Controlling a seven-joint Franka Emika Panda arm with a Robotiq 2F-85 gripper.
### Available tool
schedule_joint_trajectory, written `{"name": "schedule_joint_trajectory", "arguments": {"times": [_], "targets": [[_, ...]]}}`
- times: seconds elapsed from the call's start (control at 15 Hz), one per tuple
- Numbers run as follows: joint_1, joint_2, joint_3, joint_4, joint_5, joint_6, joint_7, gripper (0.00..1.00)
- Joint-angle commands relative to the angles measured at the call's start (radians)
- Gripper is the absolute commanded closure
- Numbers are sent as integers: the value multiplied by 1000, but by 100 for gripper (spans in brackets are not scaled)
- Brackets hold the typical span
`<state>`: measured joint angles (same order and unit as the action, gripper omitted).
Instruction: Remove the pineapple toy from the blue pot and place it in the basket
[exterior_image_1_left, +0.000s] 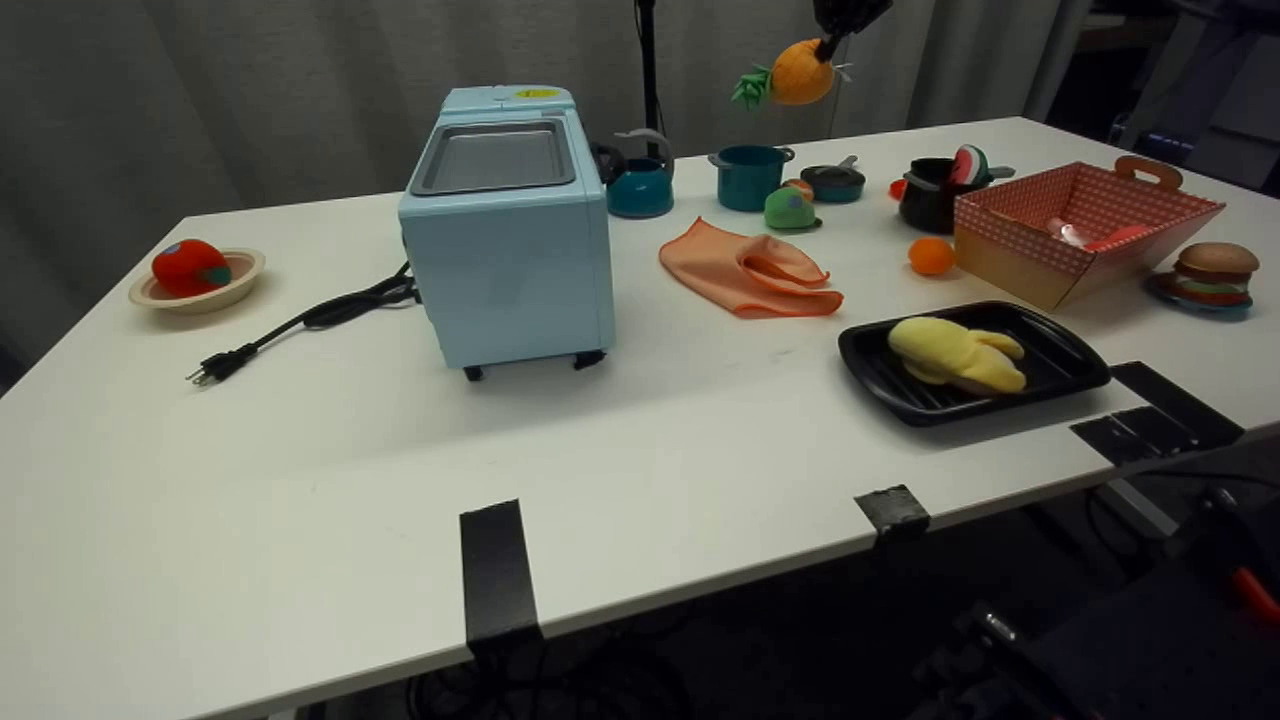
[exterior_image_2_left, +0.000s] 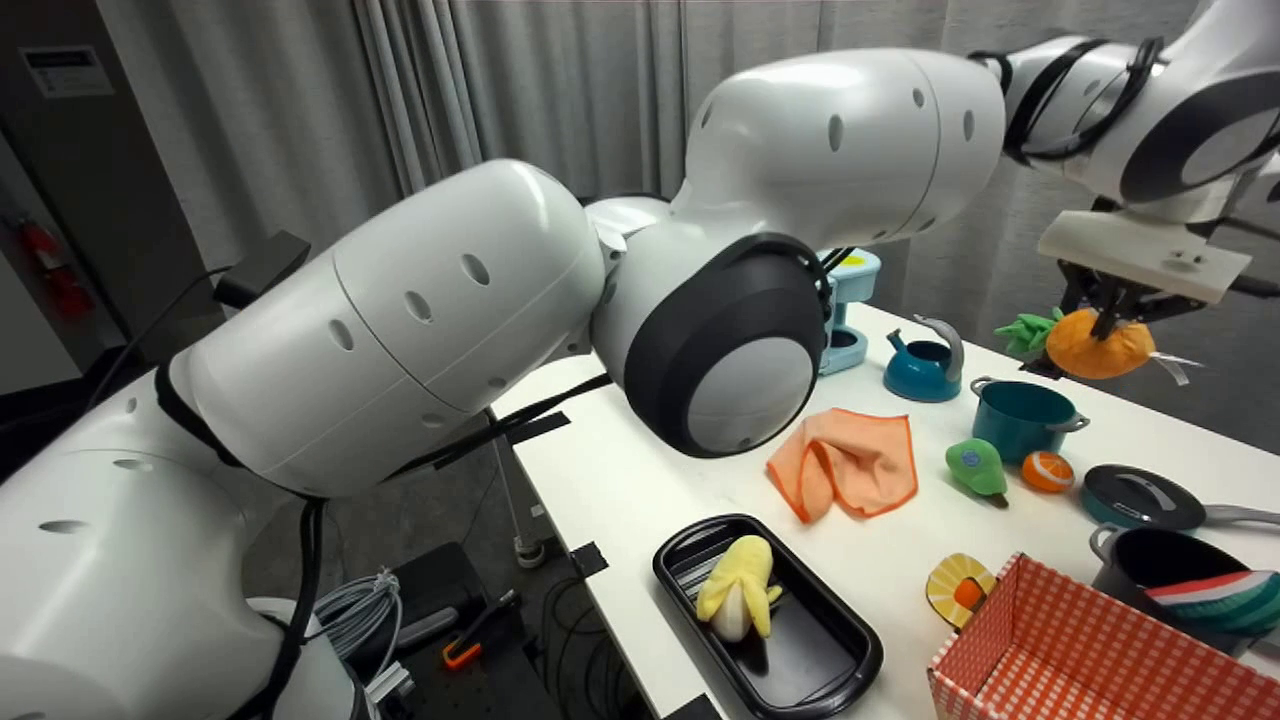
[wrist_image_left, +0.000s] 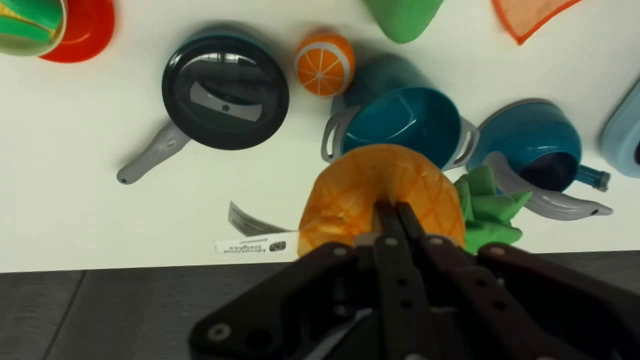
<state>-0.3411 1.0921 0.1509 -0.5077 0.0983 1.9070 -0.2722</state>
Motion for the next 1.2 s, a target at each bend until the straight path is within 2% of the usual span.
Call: {"name": "schedule_joint_trajectory", "arguments": {"times": [0.0,0.13,0.2,0.33,0.87,1.0,1.13], "targets": [[-11,-82,-12,67,45,-274,9,99],[-10,-101,-23,130,45,-413,14,99],[-17,-163,-28,54,43,-417,11,99],[-19,-179,-40,68,38,-468,7,99],[-35,-167,-129,34,-3,-489,1,99],[-41,-102,-148,129,-11,-550,8,99],[-45,-125,-169,73,-28,-572,4,99]]}}
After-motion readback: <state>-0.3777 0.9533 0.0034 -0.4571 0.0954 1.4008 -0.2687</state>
